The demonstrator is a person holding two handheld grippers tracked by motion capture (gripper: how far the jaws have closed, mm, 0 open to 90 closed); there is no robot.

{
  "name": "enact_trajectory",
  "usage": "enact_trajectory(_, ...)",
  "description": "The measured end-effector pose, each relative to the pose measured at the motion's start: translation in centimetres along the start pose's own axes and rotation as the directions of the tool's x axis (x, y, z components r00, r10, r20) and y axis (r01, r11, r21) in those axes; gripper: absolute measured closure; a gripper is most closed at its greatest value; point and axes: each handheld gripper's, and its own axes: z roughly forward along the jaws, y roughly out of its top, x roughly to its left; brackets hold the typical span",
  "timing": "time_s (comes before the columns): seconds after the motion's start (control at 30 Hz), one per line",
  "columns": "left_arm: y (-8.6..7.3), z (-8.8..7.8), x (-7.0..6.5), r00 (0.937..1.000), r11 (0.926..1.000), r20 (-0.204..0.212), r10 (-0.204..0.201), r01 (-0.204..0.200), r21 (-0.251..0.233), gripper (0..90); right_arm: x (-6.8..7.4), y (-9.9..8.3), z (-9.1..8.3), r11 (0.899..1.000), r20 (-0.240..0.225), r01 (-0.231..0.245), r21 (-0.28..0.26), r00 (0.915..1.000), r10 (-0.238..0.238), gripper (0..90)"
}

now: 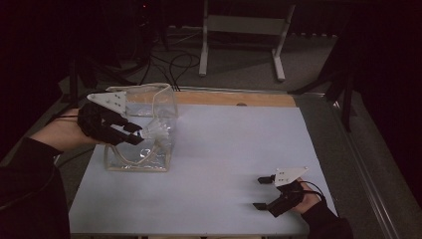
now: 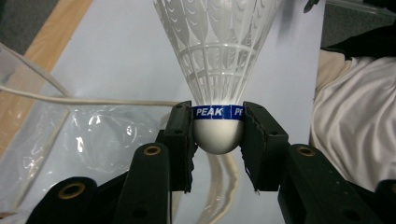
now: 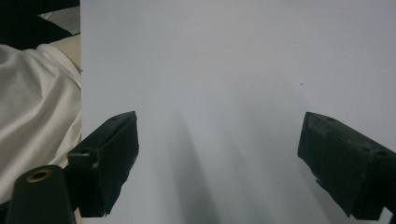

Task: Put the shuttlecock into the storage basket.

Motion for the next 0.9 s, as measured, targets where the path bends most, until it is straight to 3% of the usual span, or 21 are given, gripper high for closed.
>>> enact_trajectory(0.4, -2.0, -0.4, 1.6, 0.9984, 0.9987, -0.025, -0.051, 0.051, -0.002, 66.7, 0.0, 0.0, -0.1, 1.000, -0.003, -0.005, 0.000, 1.0000, 0.005, 12.5)
enact_trajectory(0.9, -3.6, 0.7, 2.5, 0.9970, 0.9971, -0.034, -0.069, 0.070, 0.030, 66.7, 0.0, -0.1, -0.1, 1.000, -0.006, -0.009, 0.003, 0.9999, 0.009, 12.5)
